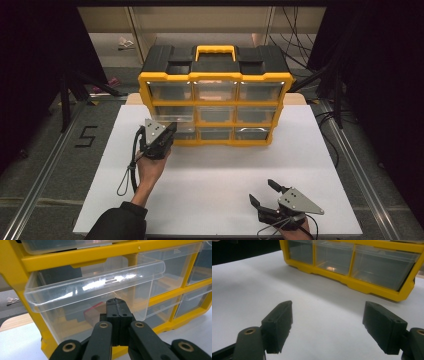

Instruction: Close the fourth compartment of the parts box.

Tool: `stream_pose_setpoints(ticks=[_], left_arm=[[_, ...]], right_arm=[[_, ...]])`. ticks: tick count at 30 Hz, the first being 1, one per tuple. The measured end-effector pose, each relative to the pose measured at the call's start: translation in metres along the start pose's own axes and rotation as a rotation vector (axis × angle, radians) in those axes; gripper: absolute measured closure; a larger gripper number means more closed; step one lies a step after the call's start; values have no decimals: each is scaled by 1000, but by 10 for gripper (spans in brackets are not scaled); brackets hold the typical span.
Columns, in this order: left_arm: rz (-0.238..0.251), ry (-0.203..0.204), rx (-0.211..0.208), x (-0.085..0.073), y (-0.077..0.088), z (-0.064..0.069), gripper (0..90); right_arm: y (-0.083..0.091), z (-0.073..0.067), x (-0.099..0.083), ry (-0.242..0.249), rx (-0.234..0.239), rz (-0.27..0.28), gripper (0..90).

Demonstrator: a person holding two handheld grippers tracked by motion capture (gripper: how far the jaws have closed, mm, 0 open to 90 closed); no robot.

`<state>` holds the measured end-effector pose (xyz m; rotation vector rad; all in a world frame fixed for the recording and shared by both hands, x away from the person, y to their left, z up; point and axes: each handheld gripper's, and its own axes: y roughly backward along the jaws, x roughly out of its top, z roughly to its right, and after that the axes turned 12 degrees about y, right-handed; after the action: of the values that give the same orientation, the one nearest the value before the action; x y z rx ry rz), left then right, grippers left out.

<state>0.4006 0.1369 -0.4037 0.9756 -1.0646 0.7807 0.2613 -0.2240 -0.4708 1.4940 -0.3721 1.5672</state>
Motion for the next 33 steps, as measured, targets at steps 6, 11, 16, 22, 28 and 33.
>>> stream_pose_setpoints(ticks=[6,11,16,22,28,33], left_arm=[[-3,4,4,-1,-3,-2,900],[-7,8,12,-2,-7,-4,900],[-12,13,16,-3,-10,-6,900],[-17,25,25,-4,-17,-10,900],[-27,42,29,-6,-22,-14,900],[-27,51,31,-7,-26,-15,900]], right_arm=[[0,0,0,-1,0,2,248],[0,0,0,-1,-1,1,248],[0,0,0,-2,-2,4,248],[0,0,0,-2,-2,3,248],[0,0,0,-3,0,2,248],[0,0,0,0,-2,2,248]])
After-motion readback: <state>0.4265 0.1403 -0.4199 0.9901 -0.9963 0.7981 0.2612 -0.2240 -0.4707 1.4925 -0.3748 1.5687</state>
